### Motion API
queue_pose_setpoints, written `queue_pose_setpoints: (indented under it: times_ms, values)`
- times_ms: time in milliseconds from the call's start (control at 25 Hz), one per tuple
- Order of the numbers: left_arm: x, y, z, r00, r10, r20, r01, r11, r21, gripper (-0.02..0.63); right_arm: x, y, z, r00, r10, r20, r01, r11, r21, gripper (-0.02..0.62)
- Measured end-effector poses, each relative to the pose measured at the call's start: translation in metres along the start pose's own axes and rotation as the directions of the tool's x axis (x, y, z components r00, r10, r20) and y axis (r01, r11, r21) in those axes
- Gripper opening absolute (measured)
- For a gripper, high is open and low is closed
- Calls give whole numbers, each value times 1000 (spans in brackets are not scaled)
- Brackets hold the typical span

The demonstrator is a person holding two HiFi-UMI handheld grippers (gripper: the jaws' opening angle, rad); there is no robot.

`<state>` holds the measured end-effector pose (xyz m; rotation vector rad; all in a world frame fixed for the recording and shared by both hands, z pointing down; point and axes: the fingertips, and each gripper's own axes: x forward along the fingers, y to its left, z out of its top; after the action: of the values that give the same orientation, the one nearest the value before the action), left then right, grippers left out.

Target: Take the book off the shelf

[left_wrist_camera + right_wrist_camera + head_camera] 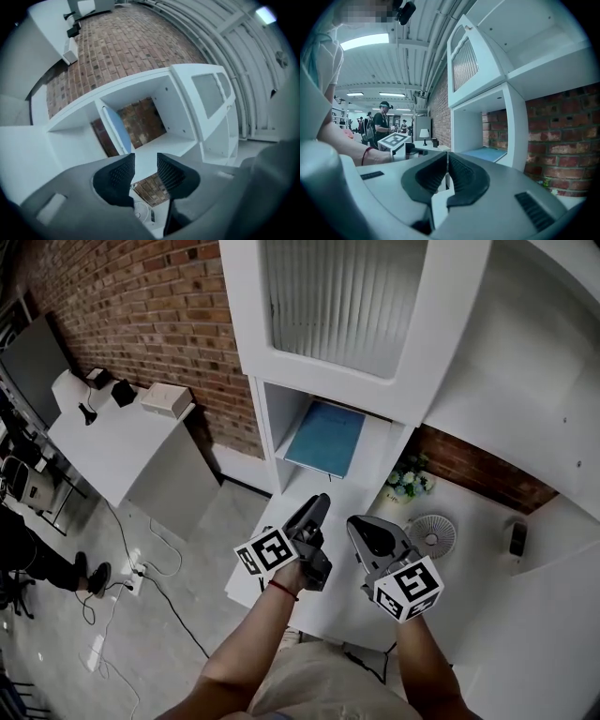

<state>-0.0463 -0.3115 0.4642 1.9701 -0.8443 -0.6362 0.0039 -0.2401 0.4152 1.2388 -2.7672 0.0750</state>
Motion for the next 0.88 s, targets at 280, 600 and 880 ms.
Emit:
queue_pose_setpoints:
  times_ms: [280, 600, 880]
  values:
    - [27, 35, 13, 997, 69, 29, -63, 984, -165, 141, 13, -7, 0, 1000, -4, -8, 4, 1000, -11, 18]
    - [47, 67, 31, 987, 152, 57, -131, 951, -280, 147, 23, -13, -8, 999, -10, -34, 10, 1000, -1, 18]
    - [54, 78, 34, 979, 197, 43, -171, 925, -338, 147, 25, -18, -8, 999, -18, -34, 18, 1000, 7, 18]
